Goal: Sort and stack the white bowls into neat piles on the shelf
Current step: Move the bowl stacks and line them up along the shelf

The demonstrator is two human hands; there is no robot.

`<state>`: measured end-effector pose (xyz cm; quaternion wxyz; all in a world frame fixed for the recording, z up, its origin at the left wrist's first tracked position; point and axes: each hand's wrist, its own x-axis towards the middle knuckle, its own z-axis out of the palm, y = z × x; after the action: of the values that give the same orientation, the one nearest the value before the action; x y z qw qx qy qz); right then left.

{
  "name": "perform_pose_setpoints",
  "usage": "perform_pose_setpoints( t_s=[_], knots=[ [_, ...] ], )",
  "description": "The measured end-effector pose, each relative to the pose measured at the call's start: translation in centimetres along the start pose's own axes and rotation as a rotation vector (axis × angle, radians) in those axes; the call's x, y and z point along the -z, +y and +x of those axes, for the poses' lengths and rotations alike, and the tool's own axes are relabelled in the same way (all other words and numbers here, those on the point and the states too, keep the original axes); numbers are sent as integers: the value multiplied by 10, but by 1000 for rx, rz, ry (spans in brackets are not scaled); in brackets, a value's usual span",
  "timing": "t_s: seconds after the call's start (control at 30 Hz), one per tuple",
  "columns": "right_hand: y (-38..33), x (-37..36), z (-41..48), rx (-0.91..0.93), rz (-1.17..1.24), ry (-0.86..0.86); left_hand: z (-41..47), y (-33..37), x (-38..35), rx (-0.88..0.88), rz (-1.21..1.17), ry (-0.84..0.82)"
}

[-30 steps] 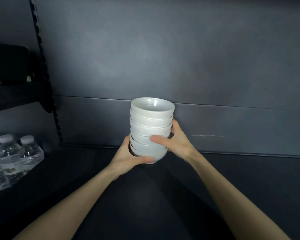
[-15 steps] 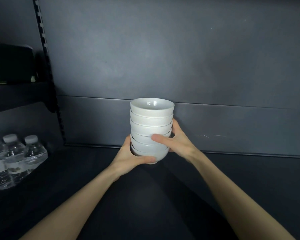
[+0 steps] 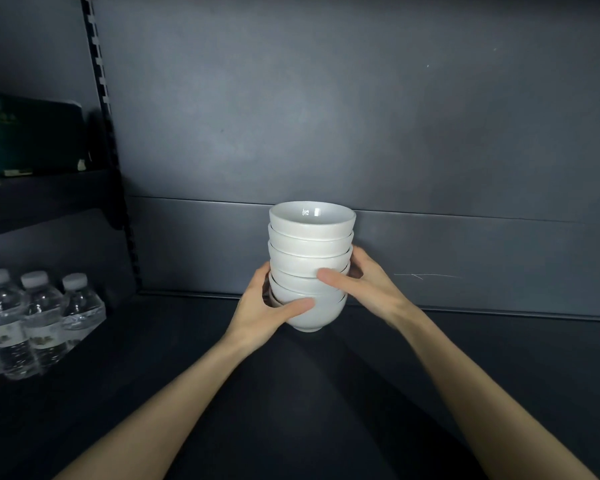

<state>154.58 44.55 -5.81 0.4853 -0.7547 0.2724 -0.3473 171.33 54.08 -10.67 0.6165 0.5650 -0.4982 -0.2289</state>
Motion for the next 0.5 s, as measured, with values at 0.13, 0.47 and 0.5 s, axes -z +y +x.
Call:
perform_pose_setpoints(
  t_s=[0.13,0.47,0.5],
  knots=[
    [2,4,-2,12,-18,-12,1,1,1,-15,-18,18],
    [6,6,0,15,-43,43,2,2,3,-47,-9,5],
    [7,6,0,14,-44,43,2,2,3,-50,-5,3]
  ],
)
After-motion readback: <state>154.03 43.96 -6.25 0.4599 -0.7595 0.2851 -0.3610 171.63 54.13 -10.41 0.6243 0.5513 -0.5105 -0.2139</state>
